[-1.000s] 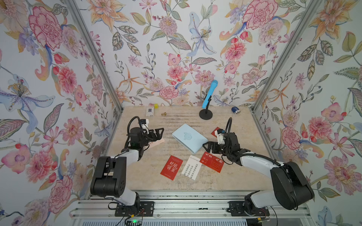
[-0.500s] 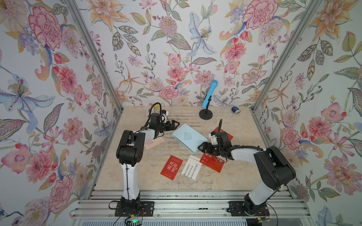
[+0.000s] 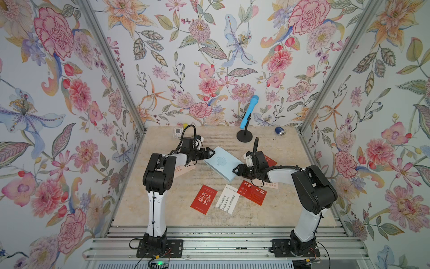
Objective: Place the photos into the photo albums
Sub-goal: Open the photo album at the center of the board.
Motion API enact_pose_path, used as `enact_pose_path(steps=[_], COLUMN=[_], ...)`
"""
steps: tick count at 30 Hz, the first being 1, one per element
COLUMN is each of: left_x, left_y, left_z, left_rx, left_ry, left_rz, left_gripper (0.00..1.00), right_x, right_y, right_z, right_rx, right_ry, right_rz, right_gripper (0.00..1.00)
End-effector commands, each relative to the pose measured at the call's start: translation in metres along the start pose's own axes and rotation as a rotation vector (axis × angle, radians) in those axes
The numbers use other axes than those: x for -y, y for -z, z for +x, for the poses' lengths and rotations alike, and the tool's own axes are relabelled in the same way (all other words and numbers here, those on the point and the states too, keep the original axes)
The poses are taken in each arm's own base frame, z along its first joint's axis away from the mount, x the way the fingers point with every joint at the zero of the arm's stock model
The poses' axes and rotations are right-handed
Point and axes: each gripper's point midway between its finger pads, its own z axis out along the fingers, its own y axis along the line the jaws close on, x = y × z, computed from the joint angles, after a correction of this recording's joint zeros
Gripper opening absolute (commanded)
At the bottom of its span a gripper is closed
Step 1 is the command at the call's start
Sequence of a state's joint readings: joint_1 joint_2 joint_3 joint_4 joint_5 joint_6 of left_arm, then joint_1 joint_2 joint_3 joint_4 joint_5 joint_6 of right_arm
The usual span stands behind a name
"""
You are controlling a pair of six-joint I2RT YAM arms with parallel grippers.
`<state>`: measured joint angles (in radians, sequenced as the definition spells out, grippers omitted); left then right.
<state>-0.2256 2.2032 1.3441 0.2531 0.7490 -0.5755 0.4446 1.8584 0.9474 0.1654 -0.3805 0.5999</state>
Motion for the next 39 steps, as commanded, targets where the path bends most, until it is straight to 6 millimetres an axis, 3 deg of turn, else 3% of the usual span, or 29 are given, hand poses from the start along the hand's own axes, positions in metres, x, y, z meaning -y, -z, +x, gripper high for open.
enact_pose_path(steps=[1,7,19,24,28,39], left_x=[-0.001,0.016,0.055,0.066,0.077,0.109], left_y=[-0.001,0.021,0.070,0.085,0.092,0.102], left_z=[0.024,0.040,0.036,0.026,0.018,-0.001], left_rx=[-0.048,-0.040,0.027,0.060,0.080,0.117], left_ry=[0.027,0.049,0.016,-0.010,-0.012,-0.046], left_rz=[0.032,0.074,0.080,0.062,0.088,0.121], left_gripper=[0.86,0.83,0.80,0.77,0.67,0.66], right_x=[0.002,0.005,-0.027,-0.034,-0.039,-0.057], right_y=[-0.006,-0.024,-0.060,-0.061,-0.060,-0.032], right_z=[-0.004,-0.006,-0.007,-0.006,-0.004,-0.017], right_rx=[-0.005,-0.050,-0.108,-0.116,-0.129,-0.077], right_ry=[0.003,0.017,0.065,0.068,0.072,0.028], right_rz=[0.034,0.064,0.006,-0.017,-0.042,-0.172], right_gripper=[0.56,0.55,0.58,0.63,0.66,0.74])
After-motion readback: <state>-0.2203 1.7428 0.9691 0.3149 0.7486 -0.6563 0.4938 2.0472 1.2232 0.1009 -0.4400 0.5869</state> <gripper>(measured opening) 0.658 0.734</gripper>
